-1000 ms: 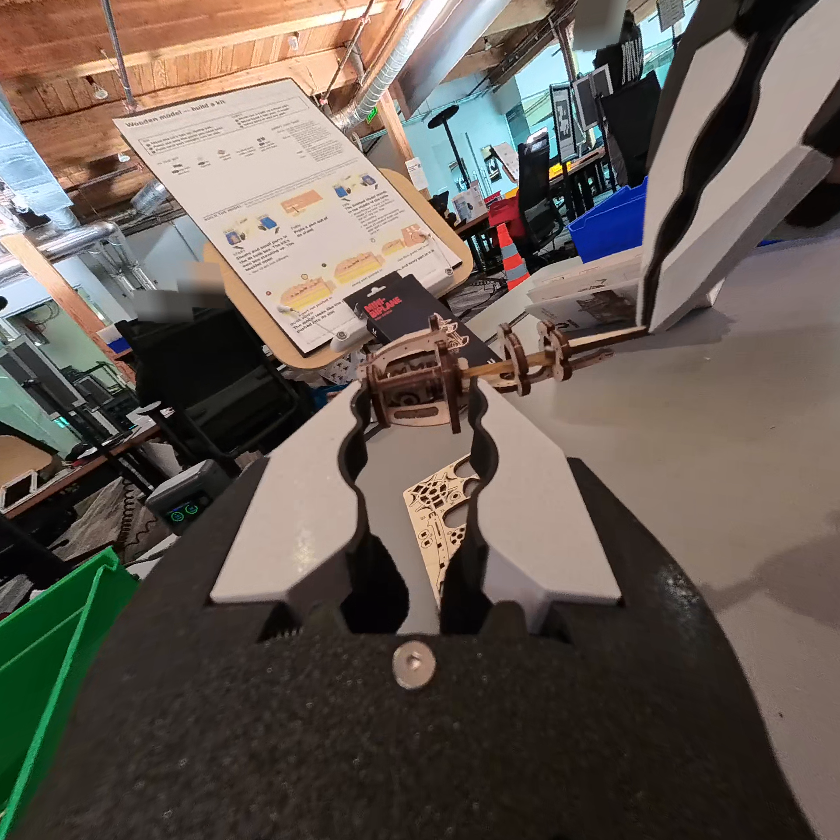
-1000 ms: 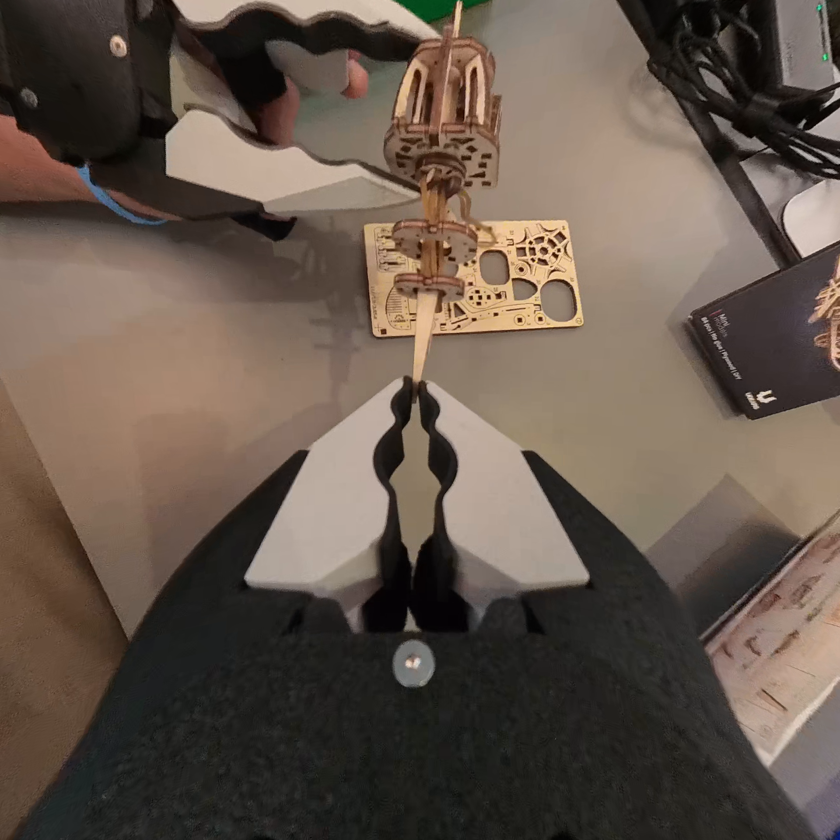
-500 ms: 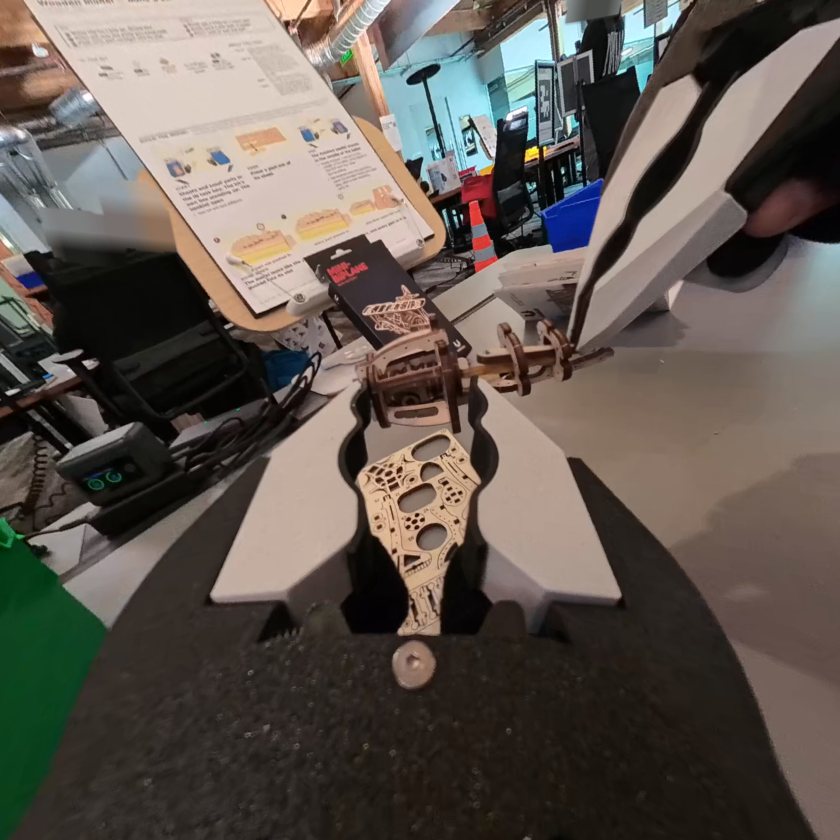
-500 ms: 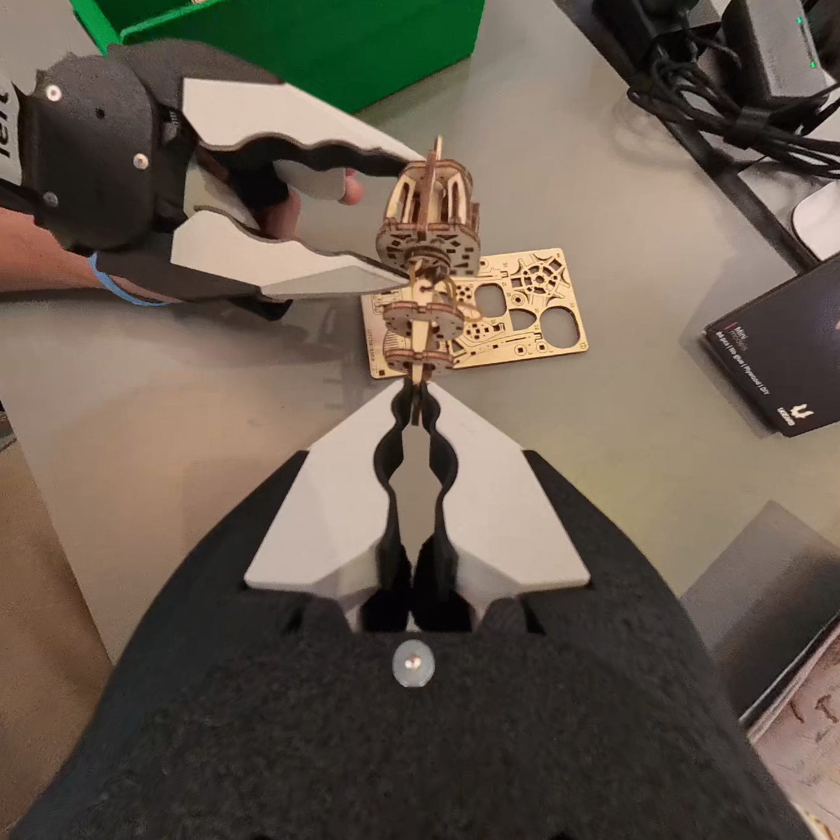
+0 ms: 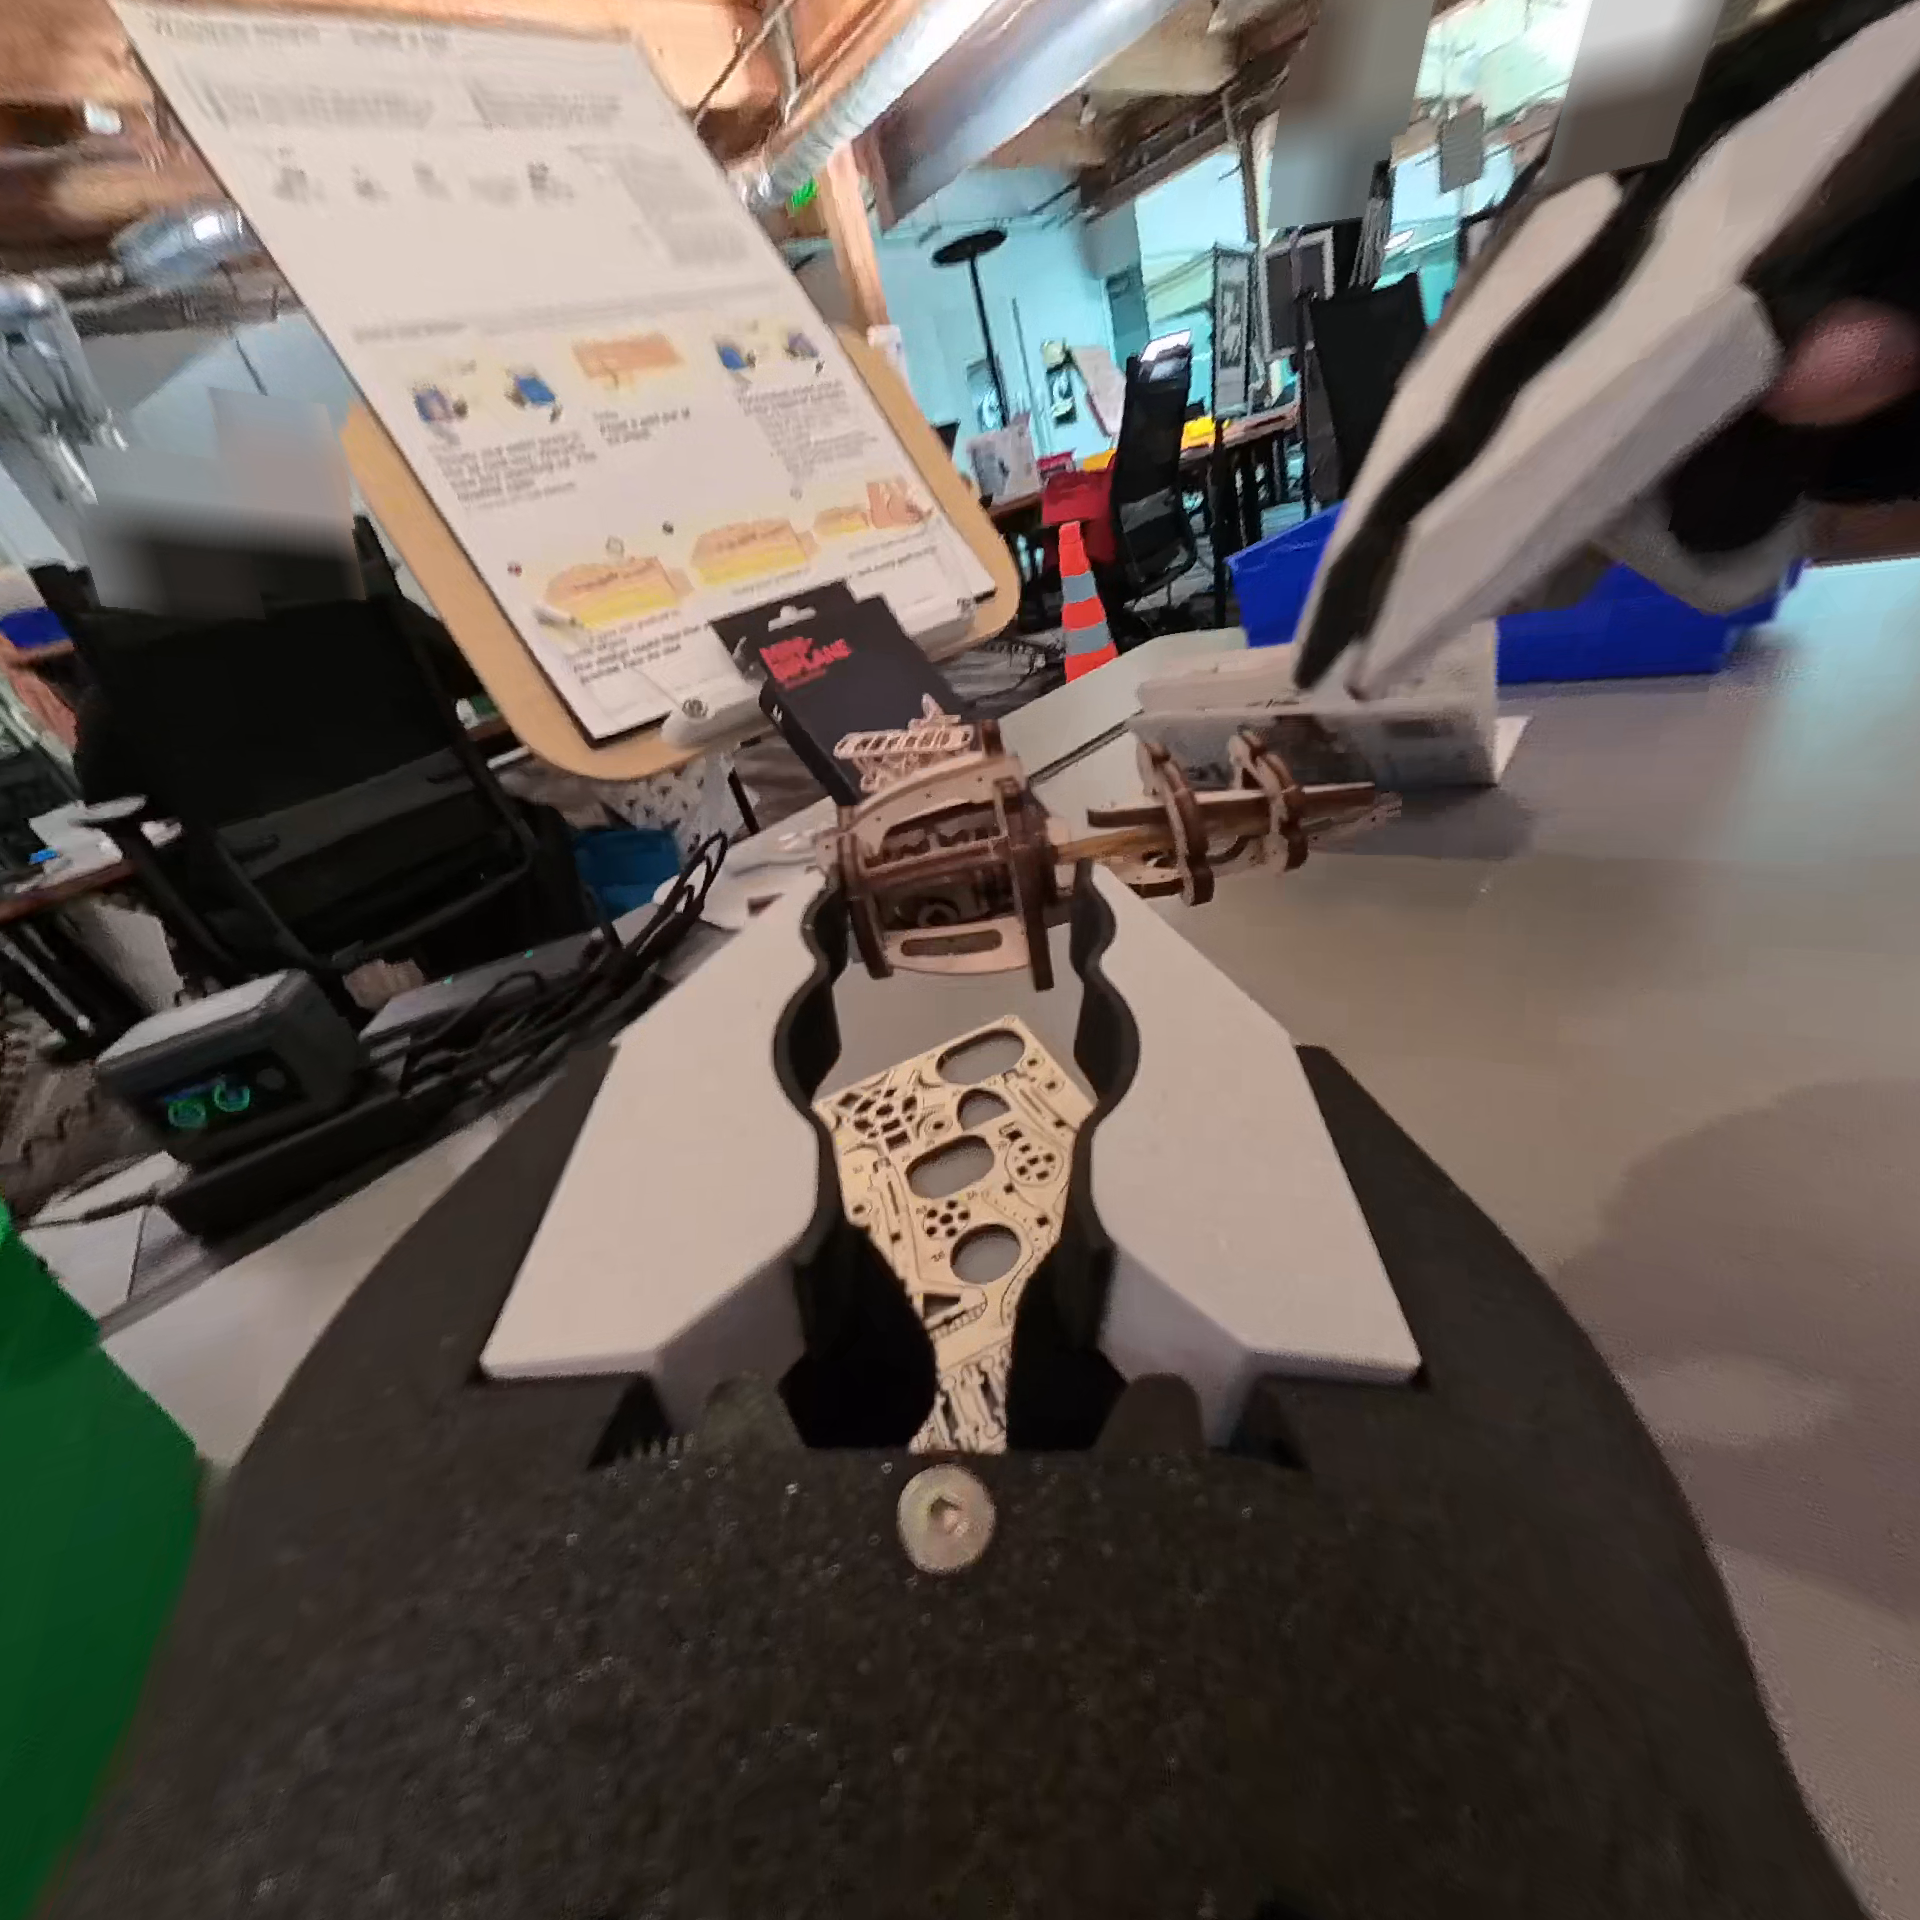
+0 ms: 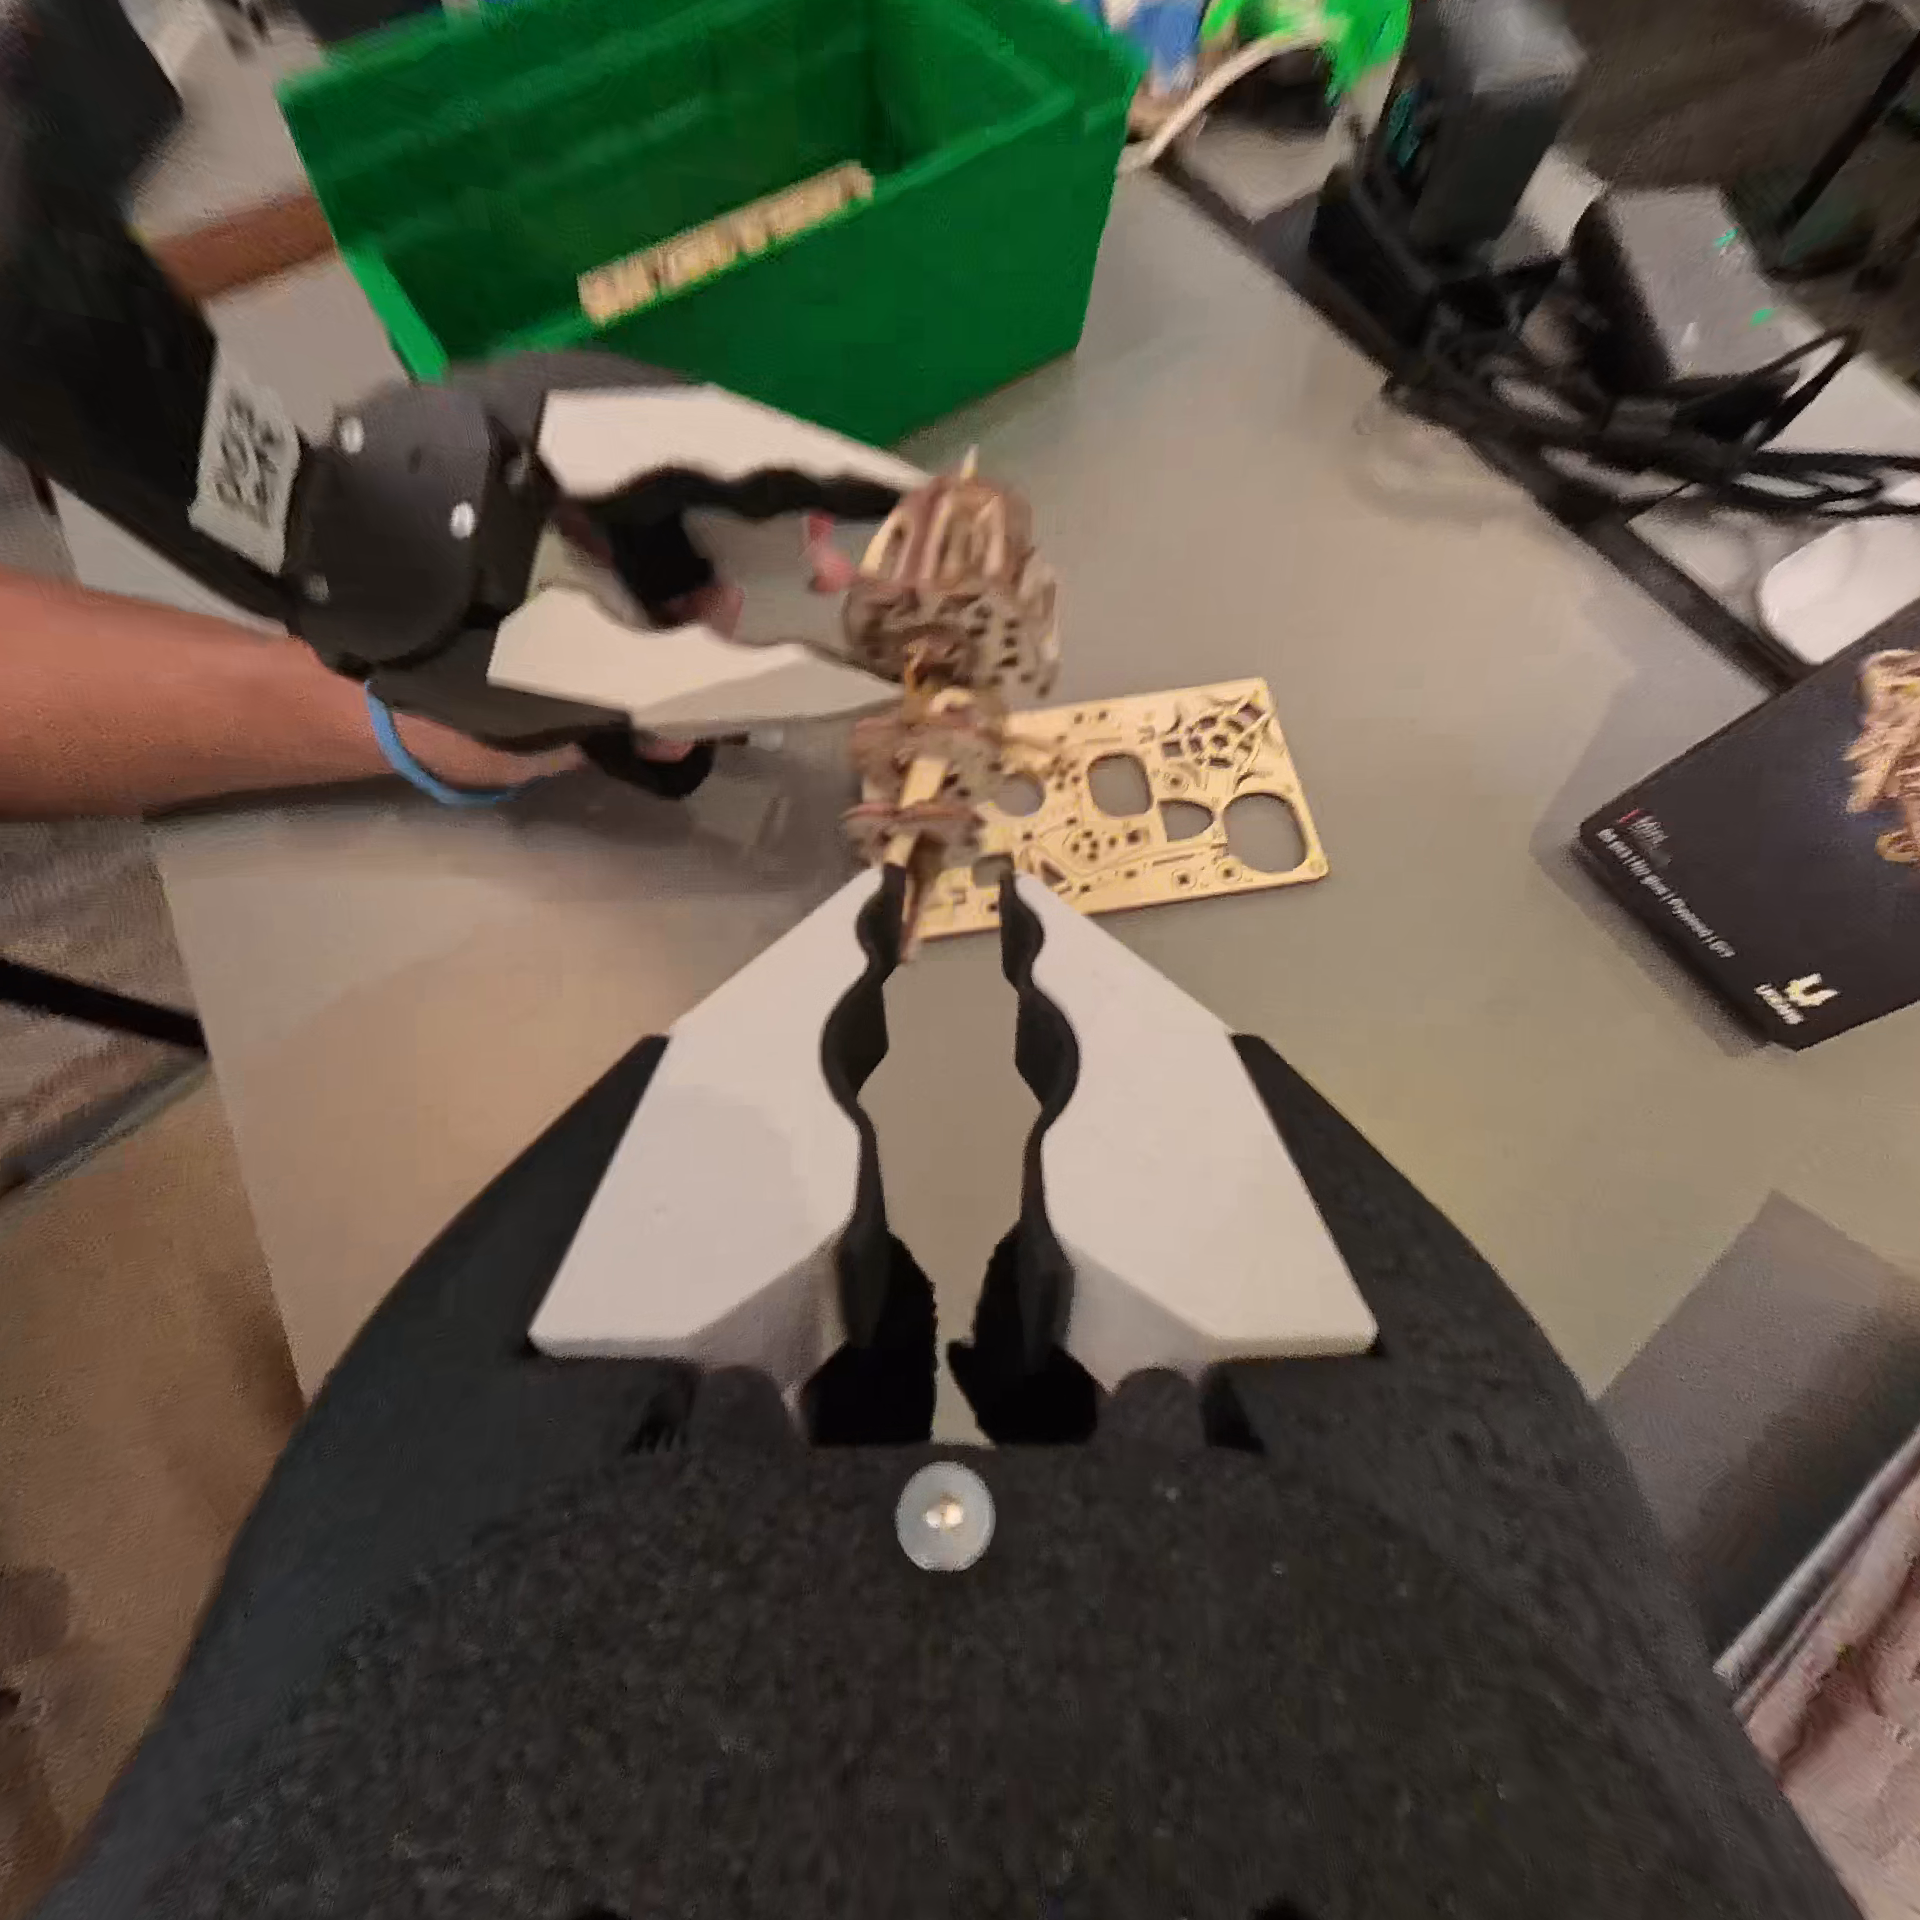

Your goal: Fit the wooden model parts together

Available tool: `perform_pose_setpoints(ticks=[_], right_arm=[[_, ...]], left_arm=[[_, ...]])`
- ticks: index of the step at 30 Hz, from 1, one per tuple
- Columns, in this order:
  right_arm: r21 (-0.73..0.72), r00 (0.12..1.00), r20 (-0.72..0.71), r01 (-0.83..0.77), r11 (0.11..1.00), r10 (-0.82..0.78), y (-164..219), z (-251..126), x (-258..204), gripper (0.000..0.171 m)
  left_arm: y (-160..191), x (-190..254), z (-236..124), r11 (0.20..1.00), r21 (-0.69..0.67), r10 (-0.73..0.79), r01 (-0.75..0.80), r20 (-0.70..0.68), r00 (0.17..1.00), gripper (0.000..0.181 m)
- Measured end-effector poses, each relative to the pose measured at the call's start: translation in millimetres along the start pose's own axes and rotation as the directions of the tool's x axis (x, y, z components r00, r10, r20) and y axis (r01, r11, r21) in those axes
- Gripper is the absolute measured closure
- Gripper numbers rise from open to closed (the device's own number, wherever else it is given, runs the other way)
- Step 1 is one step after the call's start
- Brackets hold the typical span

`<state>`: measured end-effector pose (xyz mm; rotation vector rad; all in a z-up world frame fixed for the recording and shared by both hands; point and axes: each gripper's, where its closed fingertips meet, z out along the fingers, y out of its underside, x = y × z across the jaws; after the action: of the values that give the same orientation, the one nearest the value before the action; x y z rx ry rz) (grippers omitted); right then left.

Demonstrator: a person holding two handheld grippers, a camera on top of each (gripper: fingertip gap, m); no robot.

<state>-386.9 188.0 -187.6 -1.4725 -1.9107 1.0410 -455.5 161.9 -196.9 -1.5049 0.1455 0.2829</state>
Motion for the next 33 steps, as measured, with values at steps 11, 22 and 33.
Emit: perform_pose_setpoints(ticks=[11,22,33], right_arm=[[-0.212,0.465,0.692,-0.6,0.771,0.552,26,25,5,0.138],[-0.314,0.2,0.815,-0.636,0.705,0.543,21,32,0,0.154],[-0.166,0.49,0.73,-0.548,0.82,0.476,24,31,9,0.159]], left_arm=[[-25,29,-12,0.989,0.138,0.065,-0.051,-0.099,0.993,0.141],[-17,40,-8,0.99,0.114,0.098,-0.084,-0.129,0.987,0.141],[-11,40,-6,0.988,0.09,0.134,-0.124,-0.117,0.984,0.141]])
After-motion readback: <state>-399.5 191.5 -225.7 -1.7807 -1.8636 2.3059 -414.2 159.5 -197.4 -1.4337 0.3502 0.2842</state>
